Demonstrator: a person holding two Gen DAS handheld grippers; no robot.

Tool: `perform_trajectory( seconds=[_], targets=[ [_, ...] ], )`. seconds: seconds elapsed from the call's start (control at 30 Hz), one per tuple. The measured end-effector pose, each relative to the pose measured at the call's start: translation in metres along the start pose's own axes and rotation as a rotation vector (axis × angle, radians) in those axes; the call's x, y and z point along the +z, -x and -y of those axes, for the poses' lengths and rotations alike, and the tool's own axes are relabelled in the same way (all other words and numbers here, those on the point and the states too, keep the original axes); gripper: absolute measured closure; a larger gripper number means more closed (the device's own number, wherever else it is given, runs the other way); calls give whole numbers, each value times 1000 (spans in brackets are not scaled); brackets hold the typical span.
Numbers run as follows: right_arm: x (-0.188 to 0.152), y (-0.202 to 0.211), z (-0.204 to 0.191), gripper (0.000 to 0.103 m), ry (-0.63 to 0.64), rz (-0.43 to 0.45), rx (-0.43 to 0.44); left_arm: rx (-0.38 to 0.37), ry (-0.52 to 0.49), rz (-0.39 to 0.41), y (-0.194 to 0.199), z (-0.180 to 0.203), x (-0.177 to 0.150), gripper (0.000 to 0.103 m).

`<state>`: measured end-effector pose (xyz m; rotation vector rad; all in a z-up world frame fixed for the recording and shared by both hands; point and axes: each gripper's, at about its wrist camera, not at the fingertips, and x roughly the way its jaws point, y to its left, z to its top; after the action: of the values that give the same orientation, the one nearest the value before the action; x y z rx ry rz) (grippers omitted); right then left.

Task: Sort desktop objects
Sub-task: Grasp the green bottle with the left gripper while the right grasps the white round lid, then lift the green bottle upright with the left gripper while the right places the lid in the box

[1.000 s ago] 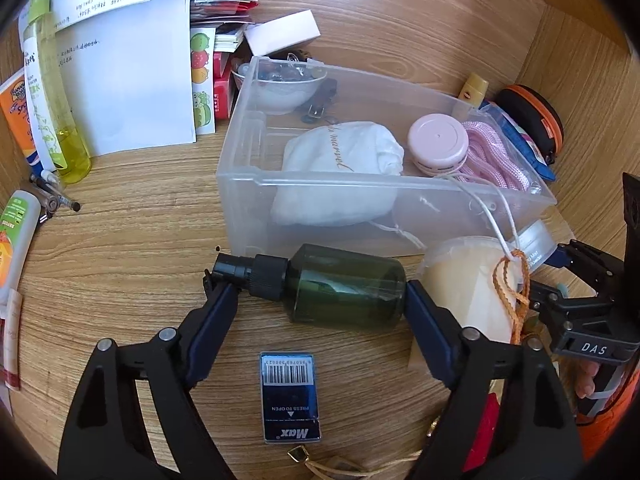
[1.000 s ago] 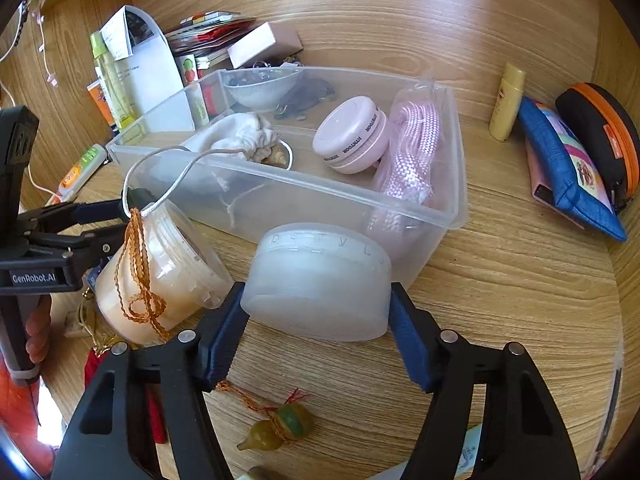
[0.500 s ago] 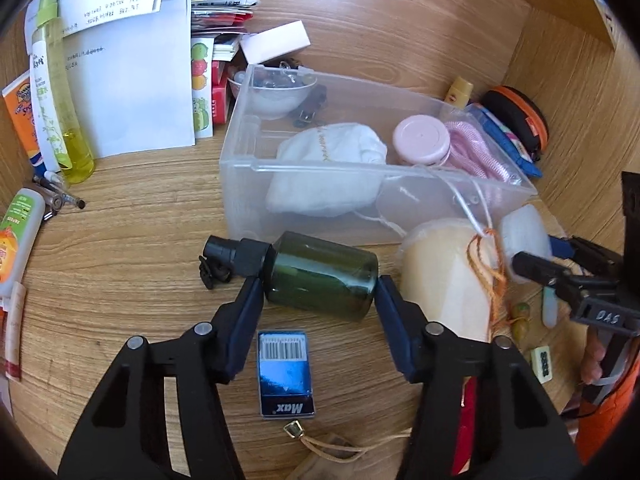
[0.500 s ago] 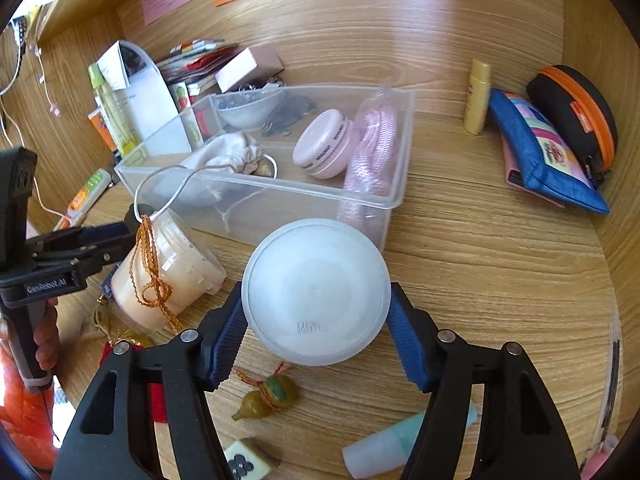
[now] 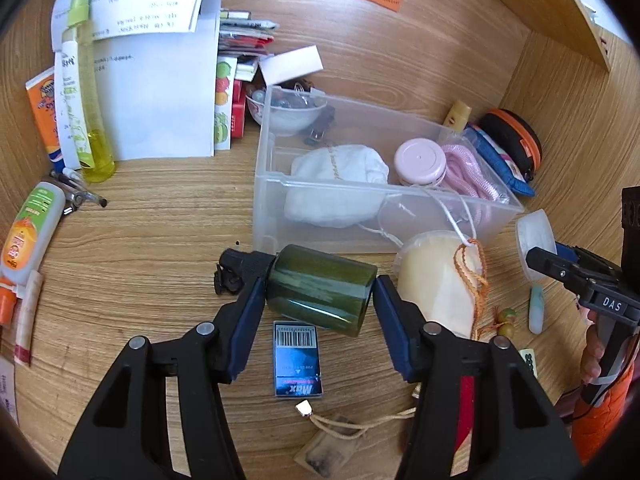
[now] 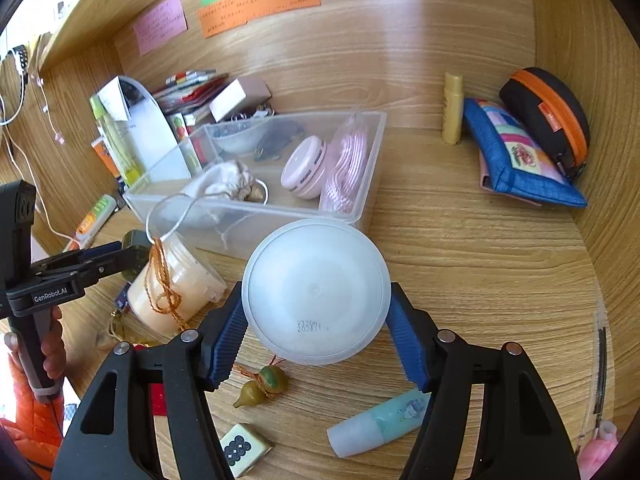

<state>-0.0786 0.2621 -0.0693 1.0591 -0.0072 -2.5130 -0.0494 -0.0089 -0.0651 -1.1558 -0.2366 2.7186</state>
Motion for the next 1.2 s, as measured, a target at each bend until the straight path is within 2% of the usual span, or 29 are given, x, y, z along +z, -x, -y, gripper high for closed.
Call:
perform_trajectory(
  seconds=[0.27,0.5,0.53,0.6,0.7,0.77,0.87,0.9,0.93,1.1,1.2],
  targets=[
    [8,12,-1,40,4,33,12,-6,-12,41,15,3,4,49],
    [12,16,-6,40,23,44,25,-13,-23,4,8,6,-3,52],
    [12,17,-7,40,25,44,26,-16,-22,-1,8,6,-5,68],
    [13,18,-8,40,29,49,27,-39,-20,-33,7,5,-8,91],
    [17,20,-10,40,32,57,36,-24,-20,-40,8,2,-11,91],
    [19,21,-12,40,41,67,41,-16,-14,-38,10,-1,-12,83],
    [21,20,-17,40,51,68,49,-9,1,-18,15,-6,-13,55],
    [22,19,-18,40,54,66,51,-1,3,-6,17,-8,-13,42],
    [23,18,-19,40,57,65,52,9,7,13,21,-11,-13,36],
    [31,16,-20,40,59,74,52,12,17,31,27,-22,-9,29],
    [39,14,-20,40,62,85,51,1,12,7,20,-23,-6,25]
  ],
)
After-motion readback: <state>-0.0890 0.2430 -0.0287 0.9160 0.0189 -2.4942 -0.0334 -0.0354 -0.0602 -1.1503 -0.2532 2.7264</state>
